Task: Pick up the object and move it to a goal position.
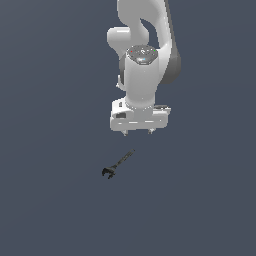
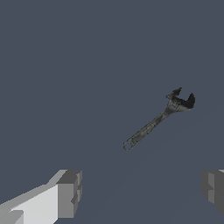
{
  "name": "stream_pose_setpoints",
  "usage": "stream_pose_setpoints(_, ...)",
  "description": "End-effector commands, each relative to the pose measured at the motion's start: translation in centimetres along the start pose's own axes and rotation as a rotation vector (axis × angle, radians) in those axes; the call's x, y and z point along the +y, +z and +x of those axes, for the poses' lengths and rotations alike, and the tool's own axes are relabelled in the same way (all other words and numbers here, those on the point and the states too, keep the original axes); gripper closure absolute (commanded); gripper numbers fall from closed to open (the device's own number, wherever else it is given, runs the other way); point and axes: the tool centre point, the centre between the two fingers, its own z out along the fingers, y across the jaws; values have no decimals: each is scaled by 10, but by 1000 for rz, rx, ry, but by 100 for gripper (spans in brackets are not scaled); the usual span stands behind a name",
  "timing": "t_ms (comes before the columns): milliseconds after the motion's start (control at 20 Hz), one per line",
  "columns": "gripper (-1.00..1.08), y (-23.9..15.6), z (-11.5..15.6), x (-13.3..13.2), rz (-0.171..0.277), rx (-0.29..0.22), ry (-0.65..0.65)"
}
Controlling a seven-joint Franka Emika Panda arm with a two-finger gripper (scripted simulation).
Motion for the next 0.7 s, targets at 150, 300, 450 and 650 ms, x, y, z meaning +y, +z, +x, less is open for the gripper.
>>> stream_pose_setpoints(150, -92, -2, 0, 2, -2, 1, 5)
stream_pose_setpoints(300, -92, -7, 1, 6, -7, 5, 21)
stream_pose_setpoints(450, -92, -10, 1, 10, -11, 7, 34)
stream_pose_setpoints(650, -92, -11, 1, 10, -11, 7, 34)
